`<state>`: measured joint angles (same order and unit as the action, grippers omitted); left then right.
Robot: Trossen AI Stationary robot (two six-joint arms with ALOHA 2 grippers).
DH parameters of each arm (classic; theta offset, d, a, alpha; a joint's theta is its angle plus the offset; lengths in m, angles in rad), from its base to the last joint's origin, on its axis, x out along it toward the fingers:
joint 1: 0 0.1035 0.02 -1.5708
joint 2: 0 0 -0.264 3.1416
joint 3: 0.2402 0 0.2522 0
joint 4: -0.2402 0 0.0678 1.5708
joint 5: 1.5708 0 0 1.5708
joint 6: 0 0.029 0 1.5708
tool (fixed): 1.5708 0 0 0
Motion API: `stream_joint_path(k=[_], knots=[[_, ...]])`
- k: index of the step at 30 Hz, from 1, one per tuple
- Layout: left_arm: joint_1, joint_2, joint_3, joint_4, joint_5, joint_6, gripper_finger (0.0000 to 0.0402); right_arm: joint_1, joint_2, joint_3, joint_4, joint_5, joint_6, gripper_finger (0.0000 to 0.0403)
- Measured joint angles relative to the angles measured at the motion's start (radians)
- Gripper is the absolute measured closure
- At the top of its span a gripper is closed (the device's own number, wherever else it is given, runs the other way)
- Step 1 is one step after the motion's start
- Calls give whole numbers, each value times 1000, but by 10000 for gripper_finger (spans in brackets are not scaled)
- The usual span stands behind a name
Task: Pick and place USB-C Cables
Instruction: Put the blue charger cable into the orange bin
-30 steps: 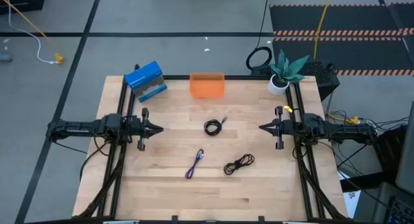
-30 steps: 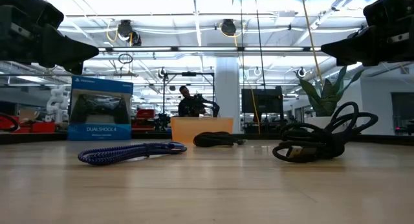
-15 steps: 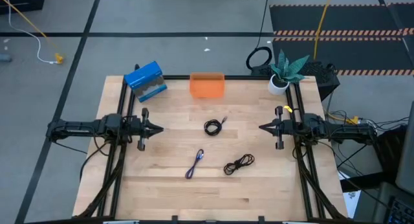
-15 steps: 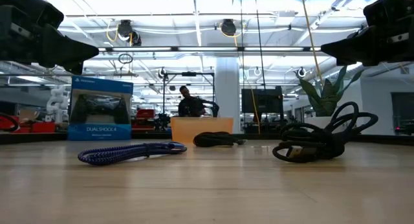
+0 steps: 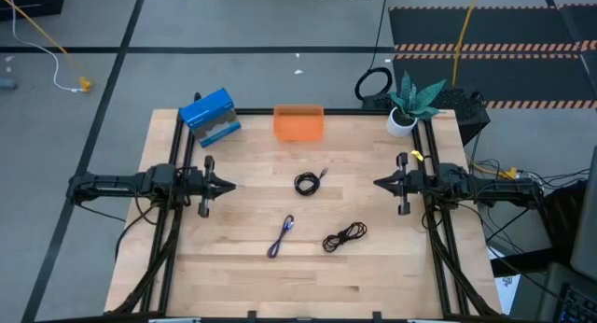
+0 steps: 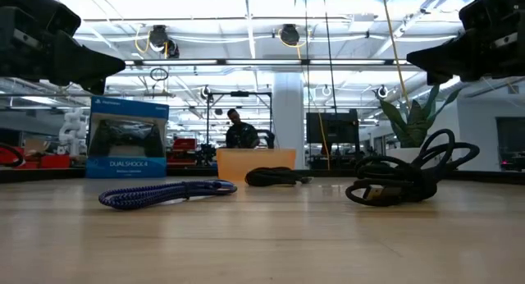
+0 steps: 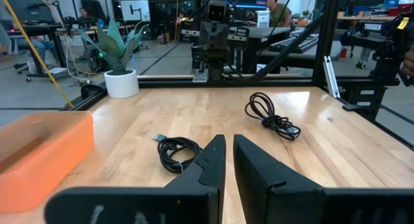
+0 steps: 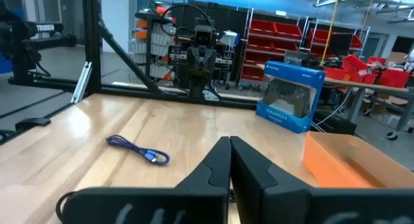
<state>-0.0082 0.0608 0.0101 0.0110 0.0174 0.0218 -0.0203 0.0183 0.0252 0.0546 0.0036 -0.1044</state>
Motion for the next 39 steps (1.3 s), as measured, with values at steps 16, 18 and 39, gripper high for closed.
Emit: stream_joint_path(k=[16,18,39], knots=[[0,0,0,1,0,0,366,0,146,375,-193,-1,31,403],[0,0,0,1,0,0,366,0,191,443,-241,-1,31,403],[0,0,0,2,0,0,366,0,593,1119,-518,-4,41,403]])
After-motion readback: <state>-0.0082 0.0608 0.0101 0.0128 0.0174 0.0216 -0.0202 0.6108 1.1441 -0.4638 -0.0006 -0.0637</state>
